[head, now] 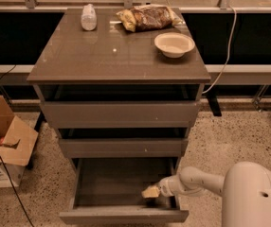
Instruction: Pick redbull can from bottom drawer and place on counter
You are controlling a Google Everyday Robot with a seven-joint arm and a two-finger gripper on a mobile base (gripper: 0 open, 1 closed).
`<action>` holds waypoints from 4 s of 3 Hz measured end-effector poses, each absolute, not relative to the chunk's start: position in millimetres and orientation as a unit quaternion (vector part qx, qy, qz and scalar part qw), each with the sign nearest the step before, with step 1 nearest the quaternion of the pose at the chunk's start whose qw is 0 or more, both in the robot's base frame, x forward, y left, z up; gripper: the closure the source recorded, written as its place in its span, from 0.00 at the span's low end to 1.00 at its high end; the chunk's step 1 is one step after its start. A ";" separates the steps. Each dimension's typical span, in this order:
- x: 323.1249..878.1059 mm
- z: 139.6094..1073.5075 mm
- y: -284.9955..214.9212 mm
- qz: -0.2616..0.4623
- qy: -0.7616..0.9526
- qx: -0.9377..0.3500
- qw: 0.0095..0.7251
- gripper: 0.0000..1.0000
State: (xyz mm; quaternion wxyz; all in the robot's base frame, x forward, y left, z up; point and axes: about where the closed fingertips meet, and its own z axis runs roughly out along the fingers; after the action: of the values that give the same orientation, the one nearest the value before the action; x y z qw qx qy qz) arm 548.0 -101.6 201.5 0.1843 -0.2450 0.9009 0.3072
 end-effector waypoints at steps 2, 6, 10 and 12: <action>545.4 225.3 -93.4 0.303 0.897 -0.263 0.186 0.94; 523.3 437.2 -75.9 0.385 0.730 -0.499 0.266 1.00; 451.4 625.2 -90.6 0.279 0.532 -0.739 0.307 1.00; 466.3 718.7 -111.1 0.162 0.507 -0.770 0.353 1.00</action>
Offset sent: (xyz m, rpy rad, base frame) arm 0.0009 0.0075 0.0469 -0.0175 -0.0423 0.0452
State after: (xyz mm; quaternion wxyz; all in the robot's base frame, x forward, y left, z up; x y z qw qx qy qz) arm 466.3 -111.1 718.7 0.3525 -0.7696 0.5071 0.1623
